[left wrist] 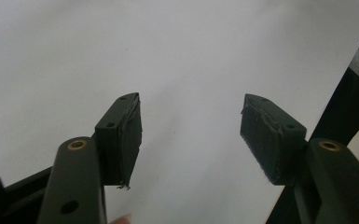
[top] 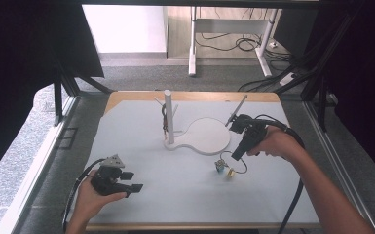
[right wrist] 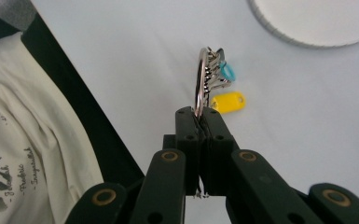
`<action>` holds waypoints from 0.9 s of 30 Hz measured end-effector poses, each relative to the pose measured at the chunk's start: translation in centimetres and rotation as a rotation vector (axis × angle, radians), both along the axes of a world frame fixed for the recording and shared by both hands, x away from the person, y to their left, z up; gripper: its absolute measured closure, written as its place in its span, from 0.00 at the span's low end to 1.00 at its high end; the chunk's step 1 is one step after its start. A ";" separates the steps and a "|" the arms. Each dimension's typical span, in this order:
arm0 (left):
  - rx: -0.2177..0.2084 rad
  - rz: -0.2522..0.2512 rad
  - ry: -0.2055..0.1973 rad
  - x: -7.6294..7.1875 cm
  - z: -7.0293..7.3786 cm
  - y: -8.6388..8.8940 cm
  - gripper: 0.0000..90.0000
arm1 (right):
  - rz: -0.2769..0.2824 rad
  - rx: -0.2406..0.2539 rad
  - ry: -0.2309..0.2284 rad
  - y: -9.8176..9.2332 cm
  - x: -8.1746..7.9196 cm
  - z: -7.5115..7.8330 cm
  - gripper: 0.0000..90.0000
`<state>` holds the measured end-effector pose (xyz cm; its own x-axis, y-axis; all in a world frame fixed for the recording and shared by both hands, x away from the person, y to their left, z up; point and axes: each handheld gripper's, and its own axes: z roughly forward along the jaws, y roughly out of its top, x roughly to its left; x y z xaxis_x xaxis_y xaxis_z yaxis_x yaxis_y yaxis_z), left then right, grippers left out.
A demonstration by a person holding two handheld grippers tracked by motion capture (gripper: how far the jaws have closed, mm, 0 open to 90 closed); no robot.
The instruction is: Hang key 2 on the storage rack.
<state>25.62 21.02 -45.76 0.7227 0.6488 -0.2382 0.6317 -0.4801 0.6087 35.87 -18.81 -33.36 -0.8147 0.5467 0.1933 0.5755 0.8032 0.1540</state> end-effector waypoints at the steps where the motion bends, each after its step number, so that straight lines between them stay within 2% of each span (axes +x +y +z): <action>1: 0.000 0.000 0.000 0.0 0.0 0.0 0.43 | 0.000 0.000 0.000 0.0 0.0 0.0 0.97; 3: 0.002 0.000 0.001 0.0 0.0 0.0 0.43 | 0.002 0.023 0.001 0.1 0.5 0.7 0.97; 5: 0.002 -0.001 0.002 0.0 0.0 0.0 0.43 | -0.001 0.025 -0.001 0.2 0.7 0.8 0.97; 10: 0.005 -0.008 0.008 0.1 -0.2 -0.1 0.43 | -0.014 0.026 -0.017 1.0 2.1 2.4 0.97; 15: 0.005 -0.010 0.006 0.1 -0.1 0.1 0.43 | -0.022 0.021 -0.026 1.5 2.9 3.1 0.97; 20: -0.003 -0.007 0.007 0.1 -0.2 0.3 0.43 | -0.034 0.050 -0.044 2.1 4.1 4.1 0.97; 27: -0.007 -0.006 0.008 0.1 -0.3 0.3 0.43 | -0.030 0.015 -0.033 3.0 5.2 4.8 0.97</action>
<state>25.70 21.33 -46.01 0.7246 0.6427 -0.2488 0.6338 -0.4796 0.6069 41.11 -15.79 -28.58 -0.8038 0.5684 0.1755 0.5940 0.7828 0.1852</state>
